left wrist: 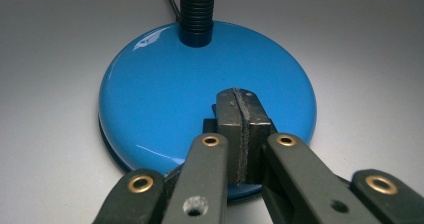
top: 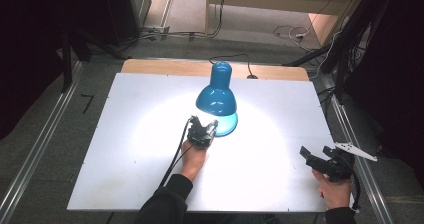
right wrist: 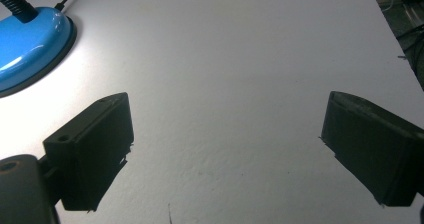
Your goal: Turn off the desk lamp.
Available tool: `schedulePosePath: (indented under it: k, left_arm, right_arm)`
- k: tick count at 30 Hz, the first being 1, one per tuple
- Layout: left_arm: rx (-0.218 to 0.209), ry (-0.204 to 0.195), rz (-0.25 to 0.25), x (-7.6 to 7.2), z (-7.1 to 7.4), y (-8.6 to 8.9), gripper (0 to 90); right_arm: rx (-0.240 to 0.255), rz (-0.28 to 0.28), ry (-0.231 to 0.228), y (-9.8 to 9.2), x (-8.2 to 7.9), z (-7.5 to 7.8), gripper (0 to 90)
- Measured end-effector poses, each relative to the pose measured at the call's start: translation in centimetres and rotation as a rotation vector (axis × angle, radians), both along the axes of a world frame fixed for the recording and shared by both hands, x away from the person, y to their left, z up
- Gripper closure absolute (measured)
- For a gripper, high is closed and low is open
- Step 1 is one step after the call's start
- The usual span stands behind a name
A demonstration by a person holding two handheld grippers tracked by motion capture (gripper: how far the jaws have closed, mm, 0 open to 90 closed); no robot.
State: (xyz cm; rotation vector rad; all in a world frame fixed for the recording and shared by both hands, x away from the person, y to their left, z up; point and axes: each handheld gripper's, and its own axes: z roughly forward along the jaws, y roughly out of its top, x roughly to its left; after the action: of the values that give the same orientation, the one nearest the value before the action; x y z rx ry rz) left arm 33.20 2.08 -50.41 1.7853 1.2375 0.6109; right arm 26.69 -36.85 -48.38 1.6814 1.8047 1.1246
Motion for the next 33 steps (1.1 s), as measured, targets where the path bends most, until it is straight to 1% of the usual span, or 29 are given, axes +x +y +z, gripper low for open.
schedulePosePath:
  k: [1, 2, 5, 7, 9, 11, 13, 15, 19, 23, 27, 29, 33]
  left_arm:
    - [-0.003, 0.0, 0.002, 0.03, 0.02, -0.06, 90.0]
    - [-0.015, -0.006, 0.01, 0.09, 0.0, -0.16, 90.0]
    - [0.006, 0.001, 0.003, 0.24, 0.08, -0.02, 90.0]
    - [0.012, 0.003, 0.005, 0.36, 0.07, -0.04, 90.0]
    - [-0.006, -0.006, 0.021, 0.48, -0.05, -0.32, 90.0]
    - [-0.008, -0.003, 0.017, 0.57, -0.02, -0.38, 90.0]
    - [0.0, 0.001, 0.016, 0.66, 0.04, -0.38, 90.0]
    - [-0.004, 0.003, 0.018, 0.7, 0.06, -0.46, 90.0]
    - [0.012, 0.016, 0.024, 0.75, 0.22, -0.69, 90.0]
    - [0.028, 0.022, 0.017, 0.83, 0.33, -0.73, 90.0]
    - [0.021, 0.031, 0.017, 0.89, 0.38, -0.62, 90.0]
    - [0.028, 0.028, 0.017, 0.87, 0.37, -0.67, 90.0]
    - [0.029, 0.028, 0.018, 0.89, 0.37, -0.65, 90.0]
  right_arm:
    - [0.0, 0.0, 0.002, 0.0, 0.01, -0.01, 5.0]
    - [0.001, 0.0, 0.002, 0.0, 0.01, -0.03, 4.9]
    - [0.001, 0.001, 0.001, 0.0, 0.0, -0.02, 4.9]
    - [0.003, 0.0, 0.0, 0.0, -0.02, 0.0, 4.9]
    - [0.003, 0.001, 0.0, -0.01, -0.02, -0.01, 4.9]
    - [0.004, 0.002, 0.002, -0.04, 0.01, -0.05, 4.9]
    - [0.009, 0.0, 0.005, 0.0, 0.02, -0.07, 4.9]
    - [0.009, 0.001, 0.004, 0.0, 0.0, -0.07, 4.9]
    - [0.009, 0.001, 0.005, 0.01, 0.03, -0.12, 5.0]
    - [0.011, 0.004, 0.006, 0.05, 0.03, -0.16, 5.0]
    - [0.011, 0.005, 0.008, 0.04, 0.04, -0.19, 4.9]
    - [0.013, 0.004, 0.009, 0.02, 0.03, -0.2, 4.9]
    - [0.013, 0.004, 0.005, 0.02, 0.01, -0.17, 4.9]
